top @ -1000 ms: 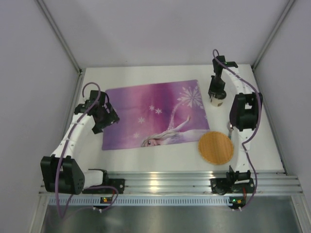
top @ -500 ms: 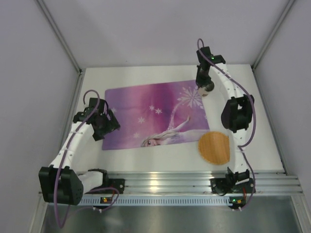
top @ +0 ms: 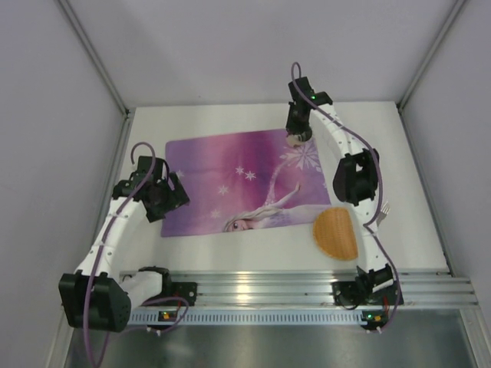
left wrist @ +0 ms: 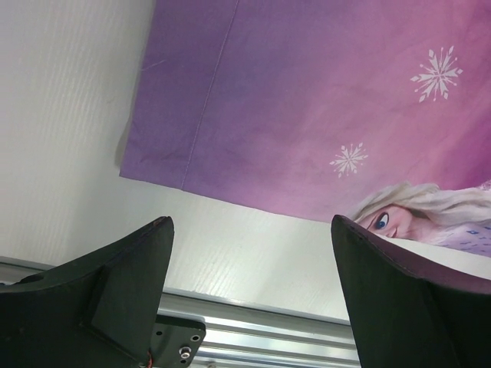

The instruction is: Set the dinner table for one person

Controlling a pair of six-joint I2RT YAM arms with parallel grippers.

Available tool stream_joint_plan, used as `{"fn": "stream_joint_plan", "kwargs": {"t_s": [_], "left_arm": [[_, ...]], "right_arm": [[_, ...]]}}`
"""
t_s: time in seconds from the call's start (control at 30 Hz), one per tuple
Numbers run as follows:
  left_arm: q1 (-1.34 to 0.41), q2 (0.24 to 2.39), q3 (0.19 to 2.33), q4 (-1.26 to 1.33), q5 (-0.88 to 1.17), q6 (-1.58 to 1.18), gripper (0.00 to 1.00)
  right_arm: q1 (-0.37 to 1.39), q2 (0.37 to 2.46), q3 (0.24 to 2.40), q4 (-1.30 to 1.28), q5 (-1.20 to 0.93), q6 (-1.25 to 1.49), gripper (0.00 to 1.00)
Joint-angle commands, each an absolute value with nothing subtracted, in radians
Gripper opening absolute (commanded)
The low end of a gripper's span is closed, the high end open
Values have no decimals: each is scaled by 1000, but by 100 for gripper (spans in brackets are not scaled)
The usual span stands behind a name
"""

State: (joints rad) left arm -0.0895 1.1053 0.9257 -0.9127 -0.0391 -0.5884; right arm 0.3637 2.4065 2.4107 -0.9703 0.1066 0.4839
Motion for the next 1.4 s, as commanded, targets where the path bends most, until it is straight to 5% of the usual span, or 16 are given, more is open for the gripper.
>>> {"fn": "stream_joint_plan", "kwargs": {"t_s": [0.0,0.17,0.3,0.43,0.5,0.67,0.83,1.07,1.37], "left_arm": [[-87,1097,936,-893,-52,-581,89],[-87,1196,1006,-910,-44,-618,88],[-87,1261,1017,-881,-55,-635,88],[-87,1347,1061,-874,-69,-660,88],[-87,1406,1092,-873,-93,-655,88],[-87,1583,1250,-885,-123,-641,88],[-87,1719,1412,-879,-111,-638,88],[-87,1977,1664,-882,-71,-591,88],[-256,2069,1833,-778,312,-483,85]], "right_arm": [[377,2445,2454,-913,95,515,2],[377,2453,2457,-917,87,497,17],[377,2450,2490,-913,45,454,43],[371,2389,2497,-879,26,426,85],[367,2334,2487,-871,14,420,98],[295,2169,2242,-812,5,471,100],[145,2051,1985,-770,-93,486,88],[31,1890,1703,-797,-92,457,91],[11,1631,1326,-877,-136,515,99]]}}
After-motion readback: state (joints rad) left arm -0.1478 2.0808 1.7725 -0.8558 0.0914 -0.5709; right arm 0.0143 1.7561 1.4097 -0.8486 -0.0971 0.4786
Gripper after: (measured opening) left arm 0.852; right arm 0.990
